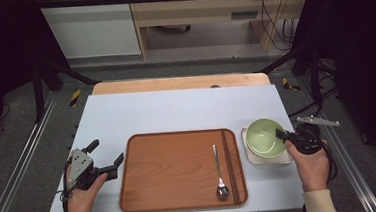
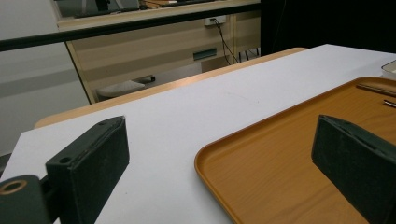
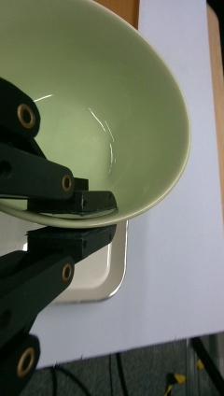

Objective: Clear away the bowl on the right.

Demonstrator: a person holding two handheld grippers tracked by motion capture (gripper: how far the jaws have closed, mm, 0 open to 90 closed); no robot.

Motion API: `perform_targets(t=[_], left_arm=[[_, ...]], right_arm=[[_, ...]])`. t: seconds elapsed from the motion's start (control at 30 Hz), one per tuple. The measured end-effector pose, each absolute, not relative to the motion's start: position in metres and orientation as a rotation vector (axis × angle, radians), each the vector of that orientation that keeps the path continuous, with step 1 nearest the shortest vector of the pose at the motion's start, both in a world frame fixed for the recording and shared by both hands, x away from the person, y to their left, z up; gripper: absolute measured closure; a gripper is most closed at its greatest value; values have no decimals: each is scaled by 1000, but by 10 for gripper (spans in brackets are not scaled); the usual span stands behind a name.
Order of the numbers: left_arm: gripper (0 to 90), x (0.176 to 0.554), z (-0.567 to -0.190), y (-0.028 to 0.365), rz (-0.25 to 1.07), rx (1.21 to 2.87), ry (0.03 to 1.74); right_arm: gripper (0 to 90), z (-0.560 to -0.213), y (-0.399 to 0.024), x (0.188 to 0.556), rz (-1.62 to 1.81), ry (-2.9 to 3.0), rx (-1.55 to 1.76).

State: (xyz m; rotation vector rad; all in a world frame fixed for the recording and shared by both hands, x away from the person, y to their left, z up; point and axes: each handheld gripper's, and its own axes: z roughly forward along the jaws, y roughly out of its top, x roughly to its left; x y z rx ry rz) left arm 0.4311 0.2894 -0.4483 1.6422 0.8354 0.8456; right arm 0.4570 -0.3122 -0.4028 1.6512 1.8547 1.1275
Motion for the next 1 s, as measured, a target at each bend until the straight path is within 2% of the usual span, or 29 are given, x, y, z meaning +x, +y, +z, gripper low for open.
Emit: perform_targets(t=[0.33, 1.0], left_arm=[[37, 430, -449, 292, 848, 1623, 845], [37, 428, -442, 298, 865, 1592, 840]], right_arm=[[836, -393, -271, 457, 1219, 1962, 1562], [836, -405, -186, 455, 1279, 2202, 1418]])
